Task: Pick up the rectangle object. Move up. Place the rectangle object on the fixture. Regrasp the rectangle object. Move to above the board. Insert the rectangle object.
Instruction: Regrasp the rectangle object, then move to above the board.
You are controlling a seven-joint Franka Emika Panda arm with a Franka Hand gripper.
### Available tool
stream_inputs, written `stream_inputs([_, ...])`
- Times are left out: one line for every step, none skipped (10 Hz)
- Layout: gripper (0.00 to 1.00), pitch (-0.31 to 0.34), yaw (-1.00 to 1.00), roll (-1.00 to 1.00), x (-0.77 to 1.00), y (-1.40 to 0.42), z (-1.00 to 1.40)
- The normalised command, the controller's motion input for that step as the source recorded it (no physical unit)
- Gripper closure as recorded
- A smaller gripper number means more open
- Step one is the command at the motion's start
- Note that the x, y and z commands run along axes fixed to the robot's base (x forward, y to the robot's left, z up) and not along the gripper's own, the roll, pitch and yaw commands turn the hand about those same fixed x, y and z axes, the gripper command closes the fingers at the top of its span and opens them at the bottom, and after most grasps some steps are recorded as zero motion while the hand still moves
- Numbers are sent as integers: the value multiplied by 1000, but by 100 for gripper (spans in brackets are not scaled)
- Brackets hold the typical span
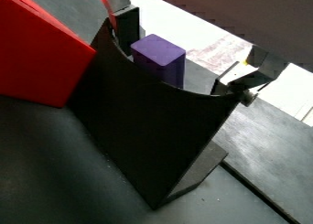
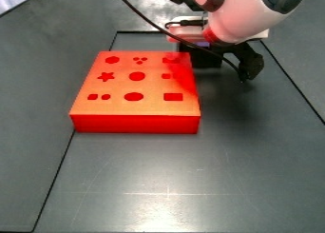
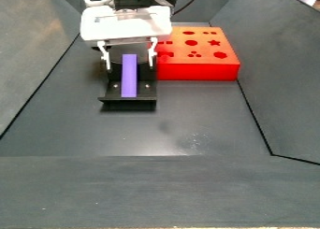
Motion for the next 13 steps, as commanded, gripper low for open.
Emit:
stream_inputs([0, -11, -14, 52, 14, -11, -171])
stream_inputs([0, -11, -12, 52, 14, -11, -171])
stream_inputs([0, -11, -10, 52, 14, -10, -170])
stream_inputs([100, 0, 0, 0, 0, 0, -333])
stream_inputs([100, -334, -281, -68, -67, -33, 1000])
stream_inputs([100, -316, -287, -72, -73, -32, 1000])
stream_inputs([100, -284, -301, -72, -84, -24, 1000])
stream_inputs([100, -222, -317, -92, -88, -18, 1000])
stream_inputs([100, -154, -327, -97, -89, -13, 1000])
stream_inputs([100, -55, -322, -93, -90, -10, 1000])
stream_inputs([100, -4, -308, -89, -91, -9, 1000])
stream_inputs([100, 80, -258, -101, -92, -6, 1000])
stream_inputs([100, 144, -191, -112, -93, -3, 1000])
